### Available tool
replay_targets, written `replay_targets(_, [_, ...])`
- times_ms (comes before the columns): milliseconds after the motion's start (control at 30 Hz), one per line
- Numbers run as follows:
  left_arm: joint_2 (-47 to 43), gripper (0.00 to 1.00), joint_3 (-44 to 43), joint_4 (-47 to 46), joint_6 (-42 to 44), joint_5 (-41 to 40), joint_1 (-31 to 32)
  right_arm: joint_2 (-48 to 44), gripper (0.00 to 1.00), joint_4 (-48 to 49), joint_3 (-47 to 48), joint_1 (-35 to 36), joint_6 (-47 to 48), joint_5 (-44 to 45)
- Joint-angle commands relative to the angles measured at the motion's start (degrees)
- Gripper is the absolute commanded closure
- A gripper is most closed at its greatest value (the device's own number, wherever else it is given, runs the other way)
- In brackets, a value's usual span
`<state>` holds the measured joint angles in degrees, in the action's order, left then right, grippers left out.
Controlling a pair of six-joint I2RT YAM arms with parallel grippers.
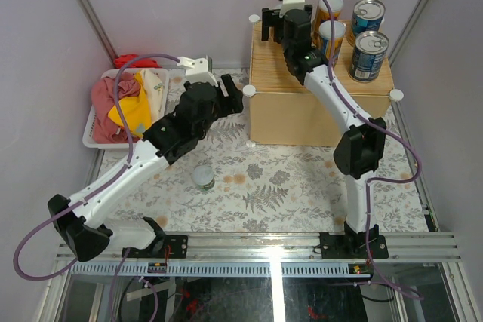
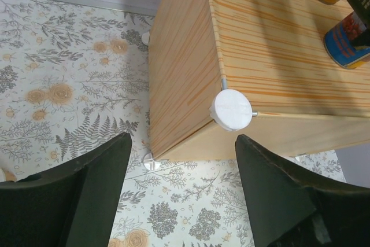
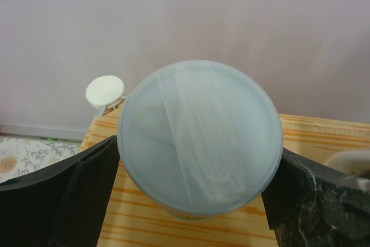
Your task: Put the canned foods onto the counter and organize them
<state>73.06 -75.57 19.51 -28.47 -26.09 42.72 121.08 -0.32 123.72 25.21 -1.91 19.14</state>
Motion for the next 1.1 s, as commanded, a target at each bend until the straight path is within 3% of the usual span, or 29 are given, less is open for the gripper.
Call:
replay_targets(0, [-1.0,0.27,-2.6,0.5,0.8,-4.0,0.4,-6.4,0.01,1.4,-1.0,1.3,1.0,2.3])
replay_targets(467, [-5.0,0.25,-2.2,3.0,-0.8,-7.5,0.3,-17.2,0.01,2.9,-13.5,4.2,1.9,5.9])
replay_targets(600, [-6.4,0.19,-1.0,4.6,-2.5,-10.9,0.4,-23.6,0.0,4.3,-19.0,7.3,4.0,7.4])
replay_targets(833, [-8.0,0.11,3.0,8.9,-10.0,-15.4,0.1,-36.2,0.0,3.4,-28.7,17.8,7.6,12.9])
replay_targets(1067, [-11.7,0.09,9.6,13.0,-19.2,-14.0,-3.7,-46.8,0.03,-0.3,-41.2,32.9,5.4,17.8])
